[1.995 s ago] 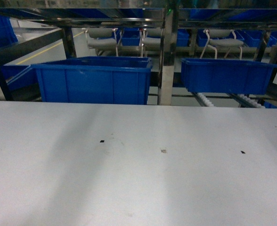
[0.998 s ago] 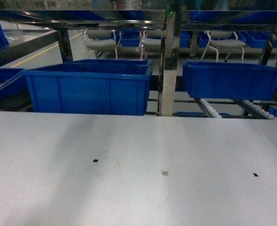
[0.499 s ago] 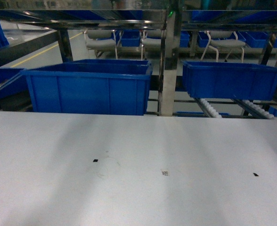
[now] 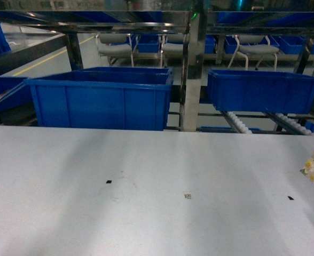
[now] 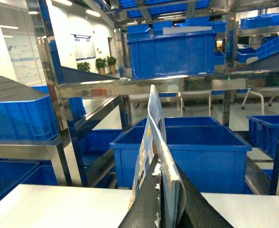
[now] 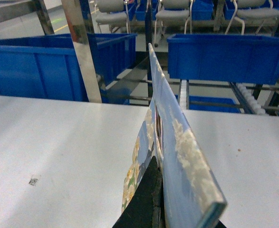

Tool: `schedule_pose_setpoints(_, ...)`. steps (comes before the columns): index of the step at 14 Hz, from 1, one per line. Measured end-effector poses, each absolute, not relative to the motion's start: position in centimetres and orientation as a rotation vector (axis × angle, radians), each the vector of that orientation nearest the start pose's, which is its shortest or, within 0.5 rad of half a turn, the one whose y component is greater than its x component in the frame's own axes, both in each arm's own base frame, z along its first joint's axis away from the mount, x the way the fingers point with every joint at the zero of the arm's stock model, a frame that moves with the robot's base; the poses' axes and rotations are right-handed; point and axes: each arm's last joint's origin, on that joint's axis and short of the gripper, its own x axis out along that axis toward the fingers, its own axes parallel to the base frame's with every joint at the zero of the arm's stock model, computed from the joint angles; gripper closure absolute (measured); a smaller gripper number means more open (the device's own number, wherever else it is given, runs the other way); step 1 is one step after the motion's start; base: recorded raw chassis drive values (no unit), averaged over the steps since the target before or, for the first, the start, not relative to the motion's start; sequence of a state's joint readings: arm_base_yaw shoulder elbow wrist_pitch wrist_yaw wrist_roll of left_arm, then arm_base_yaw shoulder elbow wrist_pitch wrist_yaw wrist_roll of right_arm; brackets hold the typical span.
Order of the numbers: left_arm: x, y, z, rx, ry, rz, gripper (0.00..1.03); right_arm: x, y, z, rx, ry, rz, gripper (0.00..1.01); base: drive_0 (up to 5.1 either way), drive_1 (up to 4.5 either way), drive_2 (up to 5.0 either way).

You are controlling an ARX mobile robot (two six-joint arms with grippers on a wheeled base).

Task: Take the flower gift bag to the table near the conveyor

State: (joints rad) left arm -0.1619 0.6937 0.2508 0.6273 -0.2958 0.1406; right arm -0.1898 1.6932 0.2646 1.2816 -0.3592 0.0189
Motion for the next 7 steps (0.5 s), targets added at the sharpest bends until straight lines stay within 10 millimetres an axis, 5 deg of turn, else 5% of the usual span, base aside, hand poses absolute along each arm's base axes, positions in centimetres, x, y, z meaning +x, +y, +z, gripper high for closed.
schedule_pose_setpoints(7,15.7,-1.7,23.9,0.098,-0.170,0.146,1.01,25.5,-5.6,8.4,0.115,0.258,0.153,0.99,0.0,0.00,0.0)
